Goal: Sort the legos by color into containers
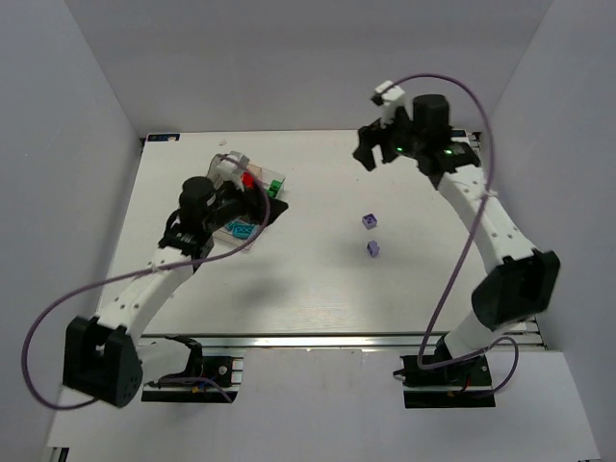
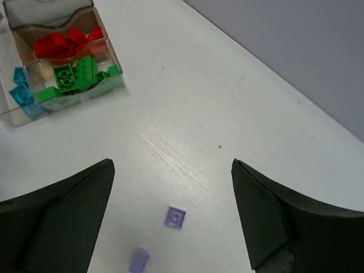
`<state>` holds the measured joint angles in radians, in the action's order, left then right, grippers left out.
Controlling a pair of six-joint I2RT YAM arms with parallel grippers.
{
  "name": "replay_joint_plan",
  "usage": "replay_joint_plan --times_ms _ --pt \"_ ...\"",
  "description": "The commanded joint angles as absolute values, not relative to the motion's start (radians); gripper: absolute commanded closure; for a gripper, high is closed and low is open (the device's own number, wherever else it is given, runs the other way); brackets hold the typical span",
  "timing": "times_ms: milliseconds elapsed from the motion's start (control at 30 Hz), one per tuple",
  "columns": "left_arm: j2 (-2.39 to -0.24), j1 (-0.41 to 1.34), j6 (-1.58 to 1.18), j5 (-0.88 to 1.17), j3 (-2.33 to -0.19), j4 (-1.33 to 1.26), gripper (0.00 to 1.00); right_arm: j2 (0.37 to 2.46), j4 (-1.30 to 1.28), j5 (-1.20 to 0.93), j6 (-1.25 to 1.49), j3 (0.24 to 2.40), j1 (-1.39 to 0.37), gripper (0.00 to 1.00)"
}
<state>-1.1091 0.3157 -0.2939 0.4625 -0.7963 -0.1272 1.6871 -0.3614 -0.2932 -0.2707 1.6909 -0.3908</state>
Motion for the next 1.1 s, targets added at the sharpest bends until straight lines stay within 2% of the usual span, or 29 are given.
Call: replay_joint_plan --times_ms 0,67,100,133,167,200,300,333,400,433,533,667,833,1067 --pt "-1.26 0.368 -0.359 0.58 -0.937 -0.06 0.17 1.57 -0.564 -0.382 -0.145 1.498 -0.286 0.12" --pt "-1.351 0.435 -0.364 0.539 -0.994 0.044 0.17 1.484 -0.529 -0.501 -0.105 1.369 -0.156 0.35" --pt "-1.443 0.461 -0.373 0.508 -1.058 0.072 0.17 1.398 -0.45 -0.535 -0.08 1.295 -0.129 0.5" --pt "-1.489 0.489 -0.377 0.477 -1.092 0.096 0.17 1.359 -0.415 -0.585 -0.04 1.169 -0.077 0.83" --pt "-1.535 0.544 -0.379 0.41 -1.13 0.16 0.16 1.32 -0.387 -0.612 -0.022 1.111 -0.039 0.96" --pt "-1.624 0.572 -0.377 0.369 -1.213 0.191 0.16 1.263 -0.336 -0.638 -0.009 1.064 -0.014 1.0" --pt "-1.751 0.664 -0.335 0.201 -1.345 0.303 0.14 1.198 -0.238 -0.744 0.06 0.912 0.099 0.98" --pt "-1.834 0.679 -0.325 0.151 -1.43 0.333 0.14 1.193 -0.232 -0.811 0.073 0.888 0.113 0.84" --pt "-1.912 0.721 -0.285 0.043 -1.514 0.389 0.13 1.209 -0.319 -0.882 0.016 0.949 0.17 0.74" --pt "-1.983 0.732 -0.275 0.014 -1.587 0.403 0.13 1.207 -0.366 -0.929 0.005 0.968 0.181 0.66" --pt "-2.116 0.761 -0.262 -0.093 -1.746 0.48 0.12 1.177 -0.312 -0.988 0.011 0.913 0.216 0.56" --pt "-2.232 0.801 -0.339 -0.228 -1.92 0.554 0.1 1.16 -0.345 -0.966 -0.031 0.923 0.244 0.5" --pt "-2.306 0.851 -0.289 -0.245 -1.994 0.479 0.09 1.128 -0.334 -0.956 -0.035 0.911 0.259 0.48" --pt "-2.298 0.851 -0.106 0.033 -1.944 0.364 0.09 1.117 -0.331 -0.946 -0.054 0.905 0.276 0.47"
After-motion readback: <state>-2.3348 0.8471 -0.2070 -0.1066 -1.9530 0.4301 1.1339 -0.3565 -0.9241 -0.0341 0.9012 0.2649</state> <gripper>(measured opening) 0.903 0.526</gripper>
